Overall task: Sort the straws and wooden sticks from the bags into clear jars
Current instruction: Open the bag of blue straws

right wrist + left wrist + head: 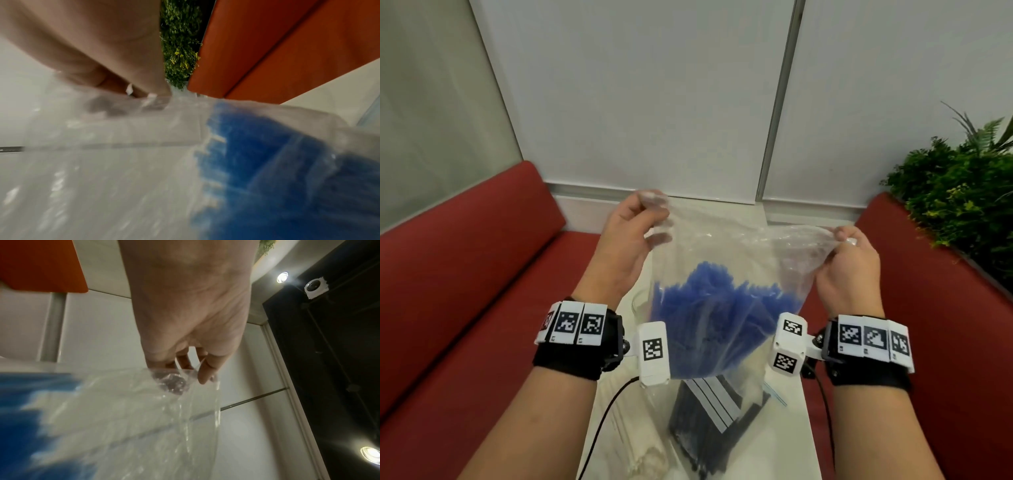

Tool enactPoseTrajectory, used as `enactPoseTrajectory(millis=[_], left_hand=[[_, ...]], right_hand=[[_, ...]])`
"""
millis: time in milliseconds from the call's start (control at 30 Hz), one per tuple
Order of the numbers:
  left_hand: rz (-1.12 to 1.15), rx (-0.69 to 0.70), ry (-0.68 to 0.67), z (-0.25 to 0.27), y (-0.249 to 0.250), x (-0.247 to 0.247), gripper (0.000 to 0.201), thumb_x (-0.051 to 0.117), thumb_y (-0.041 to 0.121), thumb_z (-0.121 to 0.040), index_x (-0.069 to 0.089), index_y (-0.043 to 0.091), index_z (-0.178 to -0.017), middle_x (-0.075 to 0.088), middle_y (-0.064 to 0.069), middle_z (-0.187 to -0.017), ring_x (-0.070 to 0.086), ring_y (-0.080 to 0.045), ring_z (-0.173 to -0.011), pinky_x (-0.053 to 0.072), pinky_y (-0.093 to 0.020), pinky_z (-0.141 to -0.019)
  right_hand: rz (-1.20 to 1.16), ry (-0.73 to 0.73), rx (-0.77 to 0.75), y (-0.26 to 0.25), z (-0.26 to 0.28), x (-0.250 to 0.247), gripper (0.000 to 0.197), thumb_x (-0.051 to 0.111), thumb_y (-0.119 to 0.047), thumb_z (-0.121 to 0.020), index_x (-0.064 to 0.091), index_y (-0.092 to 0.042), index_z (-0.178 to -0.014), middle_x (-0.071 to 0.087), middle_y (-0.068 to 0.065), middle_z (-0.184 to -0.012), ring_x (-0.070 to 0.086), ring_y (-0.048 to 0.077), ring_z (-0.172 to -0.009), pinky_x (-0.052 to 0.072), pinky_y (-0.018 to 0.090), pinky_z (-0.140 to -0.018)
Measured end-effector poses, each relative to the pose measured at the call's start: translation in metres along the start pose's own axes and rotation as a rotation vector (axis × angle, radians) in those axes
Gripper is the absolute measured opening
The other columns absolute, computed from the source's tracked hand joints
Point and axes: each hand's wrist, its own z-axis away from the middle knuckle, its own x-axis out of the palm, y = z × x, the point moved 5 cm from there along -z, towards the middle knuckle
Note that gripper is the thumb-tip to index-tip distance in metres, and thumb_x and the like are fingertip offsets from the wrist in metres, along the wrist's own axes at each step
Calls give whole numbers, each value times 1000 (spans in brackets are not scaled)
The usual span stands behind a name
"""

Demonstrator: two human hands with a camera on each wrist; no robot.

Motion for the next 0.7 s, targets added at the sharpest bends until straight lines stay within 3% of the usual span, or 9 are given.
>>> enactPoseTrajectory(millis=[67, 133, 200, 233, 300, 367, 433, 567, 700], left_hand=[[5, 59, 11, 3, 2, 6, 13, 69, 7, -85, 72, 18, -90, 68, 0, -96, 65, -13, -73, 51, -24, -61], [-48, 89, 21, 8, 1, 17, 12, 69, 5, -87, 72, 11, -98, 68, -4, -90, 64, -16, -72, 51, -23, -61], [-125, 103, 67, 12, 0, 25, 12, 69, 6, -88, 72, 6, -100, 69, -5, -83, 64, -15, -71, 51, -22, -61], [-163, 101, 80, 14, 0, 29, 11, 69, 7, -88, 72, 5, -99, 69, -5, -80, 64, -15, -69, 52, -22, -61], [-240, 88, 34, 16, -1, 39, 11, 71, 9, -87, 74, 5, -96, 70, -5, -79, 64, -16, -67, 53, -24, -60], [-324, 79, -67, 19, -2, 53, 11, 71, 12, -86, 75, 6, -94, 71, -6, -81, 65, -17, -68, 53, -25, -60], [-413, 86, -134, 23, -4, 64, 12, 68, 10, -87, 76, 7, -95, 72, -5, -79, 66, -17, -69, 53, -25, -60], [-500, 79, -158, 27, -5, 68, 14, 63, 8, -88, 75, 11, -94, 72, -3, -78, 68, -18, -72, 54, -28, -63], [-473, 73, -179, 31, -5, 66, 18, 60, 16, -96, 73, 5, -99, 70, -7, -81, 64, -16, -73, 54, -27, -63]], right_hand=[[256, 208, -46, -1, -1, -18, 42, 34, 13, -85, 57, -21, -76, 58, 3, -79, 55, 21, -71, 48, 23, -57], [458, 328, -199, -9, 4, -22, 41, 36, 12, -79, 59, -21, -87, 57, 5, -92, 53, 22, -85, 46, 27, -70], [561, 411, -454, -26, 19, -11, 48, 34, 10, -73, 60, -14, -104, 55, 7, -106, 54, 22, -96, 42, 22, -84], [604, 390, -594, -35, 29, 1, 47, 36, 8, -73, 61, -10, -108, 56, 7, -108, 56, 22, -101, 42, 22, -88], [645, 99, -720, -39, 46, 40, 35, 45, 2, -81, 65, -6, -109, 62, -2, -106, 60, 14, -101, 44, 23, -88], [753, -326, -583, -22, 61, 83, 20, 56, -9, -94, 69, -14, -109, 68, -10, -102, 64, 2, -96, 46, 16, -85], [832, -548, -439, -1, 74, 108, 12, 63, -16, -97, 73, -17, -105, 73, -9, -95, 67, 3, -91, 49, 17, -83], [763, -469, -405, 8, 74, 110, 9, 68, -12, -93, 77, -12, -93, 74, 0, -83, 69, 17, -82, 55, 32, -80], [728, -427, -343, 14, 68, 102, 7, 71, -20, -92, 76, -16, -89, 74, -3, -79, 68, 12, -76, 55, 31, -77]])
